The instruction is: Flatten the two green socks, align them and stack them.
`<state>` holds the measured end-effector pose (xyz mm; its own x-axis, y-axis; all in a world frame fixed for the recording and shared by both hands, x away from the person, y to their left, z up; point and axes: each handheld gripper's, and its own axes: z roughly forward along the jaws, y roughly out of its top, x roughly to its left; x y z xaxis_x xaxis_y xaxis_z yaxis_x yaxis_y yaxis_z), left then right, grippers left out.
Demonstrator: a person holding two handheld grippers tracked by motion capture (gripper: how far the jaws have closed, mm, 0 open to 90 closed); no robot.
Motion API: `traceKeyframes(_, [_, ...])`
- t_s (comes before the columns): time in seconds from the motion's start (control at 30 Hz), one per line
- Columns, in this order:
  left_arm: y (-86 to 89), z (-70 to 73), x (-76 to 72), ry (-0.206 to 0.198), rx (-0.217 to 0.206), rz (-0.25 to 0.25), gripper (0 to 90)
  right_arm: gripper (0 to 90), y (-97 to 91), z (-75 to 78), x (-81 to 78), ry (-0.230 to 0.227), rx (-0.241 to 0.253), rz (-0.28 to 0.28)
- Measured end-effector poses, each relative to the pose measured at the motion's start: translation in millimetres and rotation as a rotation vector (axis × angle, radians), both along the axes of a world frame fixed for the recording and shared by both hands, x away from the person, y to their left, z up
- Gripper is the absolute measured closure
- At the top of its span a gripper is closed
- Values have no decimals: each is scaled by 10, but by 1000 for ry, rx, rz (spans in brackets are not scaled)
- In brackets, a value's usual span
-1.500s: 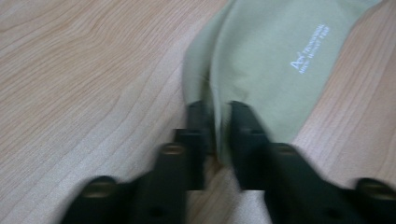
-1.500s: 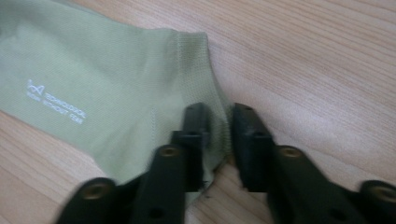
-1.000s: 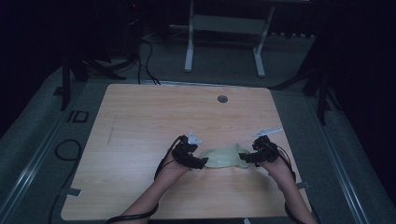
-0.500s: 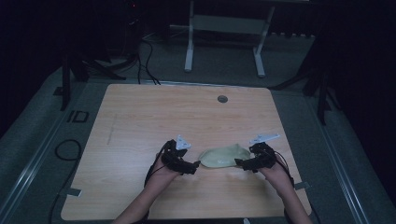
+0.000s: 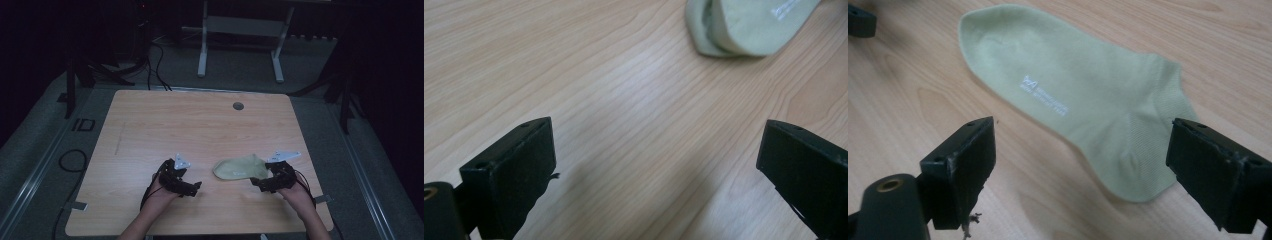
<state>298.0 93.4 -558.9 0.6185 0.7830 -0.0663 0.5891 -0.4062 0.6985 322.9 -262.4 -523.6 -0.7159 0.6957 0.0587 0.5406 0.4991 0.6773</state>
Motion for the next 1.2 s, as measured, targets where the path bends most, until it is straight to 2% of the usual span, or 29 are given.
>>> traceKeyframes(0.17, [112, -57, -75, 0, 10, 12, 23, 123, 9, -38, -90, -12, -19, 18])
traceKeyframes(0.27, [183, -79, -128, 1, 11, 18, 23, 123, 7, -56, -138, -17, -13, 22])
traceKeyframes(0.53, [353, -114, -276, -18, 19, 36, 23, 122, -7, -146, -309, -32, -32, 49])
traceKeyframes(0.73, [465, -128, -414, -30, 30, 45, 23, 122, -41, -218, -417, -49, -45, 99])
traceKeyframes(0.87, [559, -130, -504, -37, 40, 50, 23, 122, -99, -250, -478, -58, -21, 102])
traceKeyframes(0.97, [645, -129, -553, -40, 31, 69, 23, 122, -153, -275, -525, -64, -2, 90])
traceKeyframes(1.2, [847, -152, -643, -45, 32, 102, 23, 122, -266, -343, -612, -65, 5, 66])
